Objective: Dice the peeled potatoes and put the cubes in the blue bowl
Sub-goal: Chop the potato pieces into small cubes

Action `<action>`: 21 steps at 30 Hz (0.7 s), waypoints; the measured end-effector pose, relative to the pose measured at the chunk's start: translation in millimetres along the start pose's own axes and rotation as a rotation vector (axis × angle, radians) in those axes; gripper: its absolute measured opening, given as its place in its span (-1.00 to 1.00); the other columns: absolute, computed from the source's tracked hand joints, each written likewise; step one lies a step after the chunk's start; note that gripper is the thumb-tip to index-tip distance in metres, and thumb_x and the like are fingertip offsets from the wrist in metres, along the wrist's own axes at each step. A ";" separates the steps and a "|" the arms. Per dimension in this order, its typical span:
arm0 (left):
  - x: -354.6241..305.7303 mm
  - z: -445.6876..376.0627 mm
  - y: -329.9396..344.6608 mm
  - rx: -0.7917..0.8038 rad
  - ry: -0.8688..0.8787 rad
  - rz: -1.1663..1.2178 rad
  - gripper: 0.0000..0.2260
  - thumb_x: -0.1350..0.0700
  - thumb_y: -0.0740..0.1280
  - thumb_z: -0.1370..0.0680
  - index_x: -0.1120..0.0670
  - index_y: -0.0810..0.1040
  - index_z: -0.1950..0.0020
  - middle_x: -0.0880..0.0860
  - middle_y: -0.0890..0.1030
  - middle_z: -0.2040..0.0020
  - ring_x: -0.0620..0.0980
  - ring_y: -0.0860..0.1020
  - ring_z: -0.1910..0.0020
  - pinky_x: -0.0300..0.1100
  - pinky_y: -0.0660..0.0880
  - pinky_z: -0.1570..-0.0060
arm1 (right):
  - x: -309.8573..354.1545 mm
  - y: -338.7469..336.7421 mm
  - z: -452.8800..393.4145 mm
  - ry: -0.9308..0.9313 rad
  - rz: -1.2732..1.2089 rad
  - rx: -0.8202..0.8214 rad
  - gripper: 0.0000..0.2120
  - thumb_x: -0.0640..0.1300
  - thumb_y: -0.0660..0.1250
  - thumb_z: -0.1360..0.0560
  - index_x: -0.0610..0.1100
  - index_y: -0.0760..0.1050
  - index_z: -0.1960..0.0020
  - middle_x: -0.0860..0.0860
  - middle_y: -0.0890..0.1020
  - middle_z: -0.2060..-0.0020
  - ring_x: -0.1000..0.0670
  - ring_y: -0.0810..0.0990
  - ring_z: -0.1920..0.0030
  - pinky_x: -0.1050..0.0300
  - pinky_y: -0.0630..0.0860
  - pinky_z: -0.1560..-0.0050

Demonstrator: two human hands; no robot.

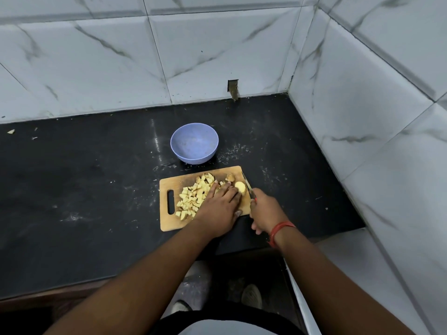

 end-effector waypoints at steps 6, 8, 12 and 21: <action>1.6 -1.5 -4.7 0.039 0.026 -0.010 -0.48 -0.08 0.04 -0.69 0.08 0.14 -0.63 0.04 0.18 -0.61 0.07 -0.04 -0.63 0.12 -0.20 -0.57 | 11.9 4.5 5.7 0.065 0.318 -0.006 -0.77 -0.27 0.17 -0.58 -0.16 0.30 -0.22 -0.20 0.61 0.16 -0.16 0.67 0.27 -0.05 0.65 0.34; 2.4 -1.4 -4.8 0.050 0.031 -0.015 -0.47 -0.08 0.05 -0.69 0.09 0.13 -0.63 0.04 0.18 -0.61 0.07 -0.03 -0.63 0.13 -0.19 -0.57 | 16.1 6.4 6.1 0.106 0.348 0.018 -0.69 -0.32 0.23 -0.54 -0.19 0.31 -0.25 -0.21 0.62 0.09 -0.19 0.68 0.14 -0.04 0.64 0.24; 2.7 -1.4 -5.2 0.051 0.033 -0.024 -0.47 -0.07 0.06 -0.69 0.10 0.14 -0.62 0.05 0.19 -0.60 0.09 -0.03 -0.62 0.17 -0.17 -0.57 | 21.0 9.3 6.1 0.136 0.350 0.010 -0.64 -0.34 0.24 -0.51 -0.23 0.33 -0.30 -0.23 0.60 -0.04 -0.16 0.60 0.09 0.01 0.55 0.18; 3.1 -2.6 -2.6 0.050 0.033 -0.005 -0.48 -0.05 0.06 -0.68 0.09 0.14 -0.62 0.04 0.20 -0.59 0.10 -0.01 -0.62 0.17 -0.18 -0.57 | 52.1 9.5 3.9 0.644 -0.001 0.202 -0.73 -0.20 0.15 -0.62 -0.38 0.51 0.02 -0.32 0.61 0.26 -0.24 0.66 0.20 -0.12 0.60 0.09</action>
Point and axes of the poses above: each hand's wrist, its own z-axis away from the middle knuckle, its own y-axis out of the palm, x = y × z, the point moved 1 cm from there along -z, towards the middle knuckle
